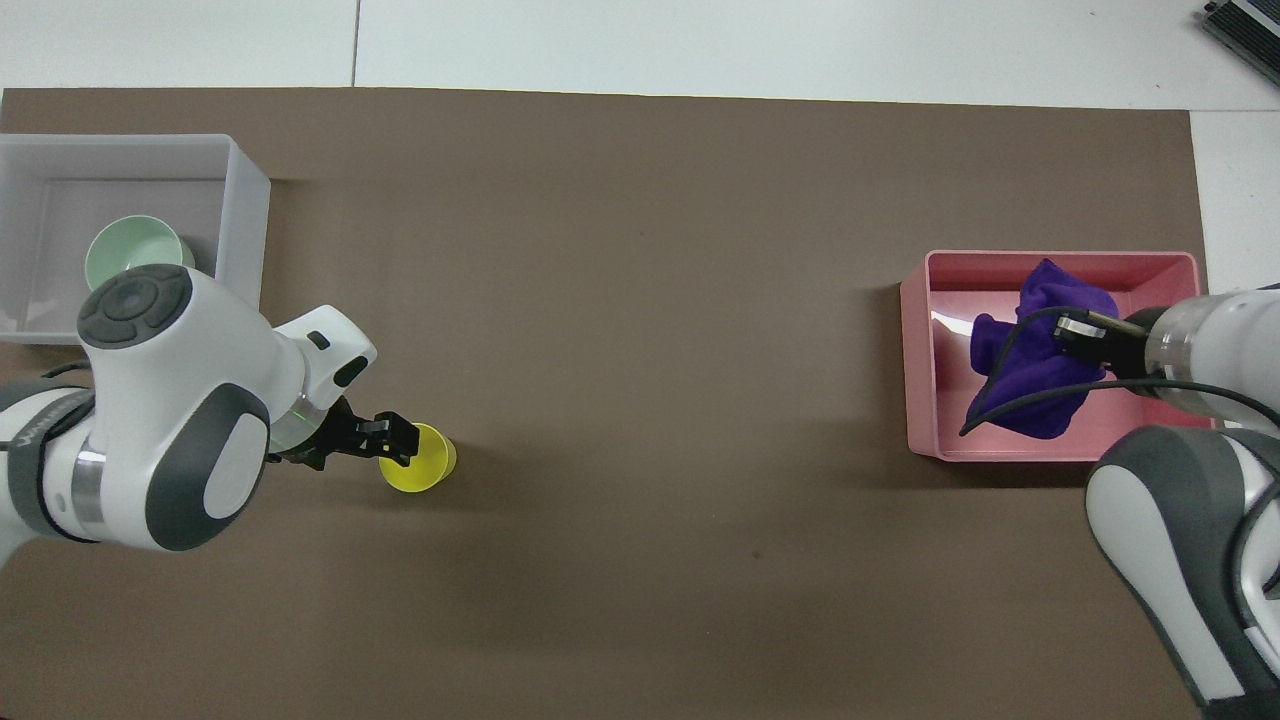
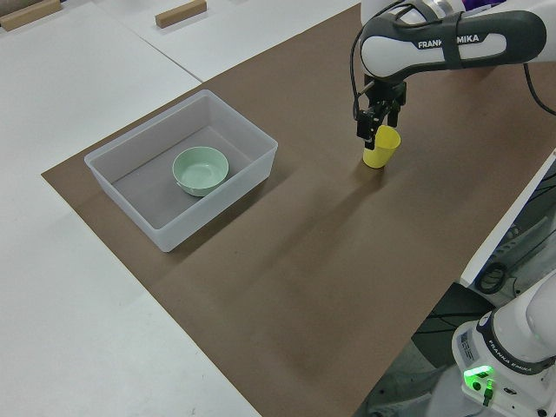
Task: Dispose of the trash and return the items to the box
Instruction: 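Drop the cloth in the pink box while the left gripper grasps the cup, then lift the yellow cup with the left gripper and carry it to the clear box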
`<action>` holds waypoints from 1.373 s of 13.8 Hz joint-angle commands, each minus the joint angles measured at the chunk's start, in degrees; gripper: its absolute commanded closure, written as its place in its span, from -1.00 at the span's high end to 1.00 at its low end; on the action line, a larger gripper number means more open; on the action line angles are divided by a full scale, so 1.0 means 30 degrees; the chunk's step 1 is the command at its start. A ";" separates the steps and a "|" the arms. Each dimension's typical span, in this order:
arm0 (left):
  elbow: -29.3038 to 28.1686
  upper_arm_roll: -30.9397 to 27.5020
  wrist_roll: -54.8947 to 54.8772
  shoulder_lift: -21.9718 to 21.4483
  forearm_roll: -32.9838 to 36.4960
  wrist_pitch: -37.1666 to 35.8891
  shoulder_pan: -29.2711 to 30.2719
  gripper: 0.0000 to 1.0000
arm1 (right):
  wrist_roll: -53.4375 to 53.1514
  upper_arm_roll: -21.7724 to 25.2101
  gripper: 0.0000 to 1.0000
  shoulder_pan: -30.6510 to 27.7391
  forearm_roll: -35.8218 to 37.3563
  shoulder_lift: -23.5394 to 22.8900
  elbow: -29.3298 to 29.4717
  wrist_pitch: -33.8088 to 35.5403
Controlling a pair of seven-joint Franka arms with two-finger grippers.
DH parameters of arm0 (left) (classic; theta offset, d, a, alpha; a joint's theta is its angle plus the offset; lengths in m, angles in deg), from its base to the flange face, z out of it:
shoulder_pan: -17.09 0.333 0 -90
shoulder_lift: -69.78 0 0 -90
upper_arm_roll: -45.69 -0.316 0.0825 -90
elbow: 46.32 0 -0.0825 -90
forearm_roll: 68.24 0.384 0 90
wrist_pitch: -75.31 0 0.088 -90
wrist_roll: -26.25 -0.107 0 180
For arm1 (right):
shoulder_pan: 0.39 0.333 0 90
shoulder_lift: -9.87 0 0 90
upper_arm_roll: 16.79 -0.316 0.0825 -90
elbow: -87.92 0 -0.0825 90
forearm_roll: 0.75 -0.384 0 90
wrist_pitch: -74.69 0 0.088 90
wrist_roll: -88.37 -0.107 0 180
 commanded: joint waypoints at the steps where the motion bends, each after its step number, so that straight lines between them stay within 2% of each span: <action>1: -0.1756 -0.0314 0.0020 -0.0334 -0.0135 0.2609 -0.0415 0.88 | 0.0062 -0.0250 -0.84 -0.0504 0.0117 -0.0416 -0.0237 -0.0234; 2: -0.1962 -0.0314 0.0020 0.0015 -0.0135 0.3141 -0.0415 0.46 | 0.0149 -0.0250 -0.41 -0.0533 0.0117 -0.0446 -0.0150 -0.0205; 3: -0.2022 -0.0314 0.0020 0.0251 -0.0135 0.3437 -0.0444 -0.16 | 0.0208 -0.0221 0.09 -0.0533 0.0117 -0.0621 -0.0033 -0.0118; 4: -0.2023 -0.0314 0.0078 0.0427 -0.0135 0.3585 -0.0444 -0.66 | 0.0237 -0.0221 0.49 -0.0620 0.0146 -0.0680 0.0229 -0.0059; 5: -0.1994 -0.0314 0.0078 0.0342 -0.0135 0.3354 -0.0415 -1.00 | 0.0238 -0.0192 0.97 -0.0621 0.0176 -0.0826 0.0580 0.0087; 7: -0.1848 -0.0314 0.0078 0.0369 -0.0164 0.3380 -0.0415 -1.00 | 0.0267 -0.0192 1.00 -0.0650 0.0379 -0.0857 0.1283 0.0437; 10: -0.1468 -0.0343 0.0020 0.0868 -0.0165 0.3238 -0.0357 -1.00 | 0.1491 -0.0221 1.00 -0.0621 0.0410 -0.0857 0.3038 0.2659; 13: -0.0621 -0.0314 0.0078 0.0867 -0.0165 0.2214 -0.0385 -1.00 | 0.2811 -0.0250 1.00 -0.0476 0.0410 -0.1147 0.5788 0.5585; 14: -0.0095 -0.0343 0.0049 0.0926 -0.0165 0.1716 -0.0386 -1.00 | 0.3338 -0.0279 1.00 -0.0329 0.0410 -0.1469 0.6901 0.6756; 16: 0.2097 -0.0401 -0.0272 0.0898 -0.0136 -0.1057 -0.0094 -1.00 | 0.4219 -0.0484 1.00 -0.0095 0.0410 -0.2173 0.9683 0.9830; 19: 0.4971 -0.0431 -0.0332 0.0956 -0.0135 -0.3585 0.0695 -1.00 | 0.4222 -0.0485 1.00 0.0580 0.0352 -0.2468 1.1158 1.1367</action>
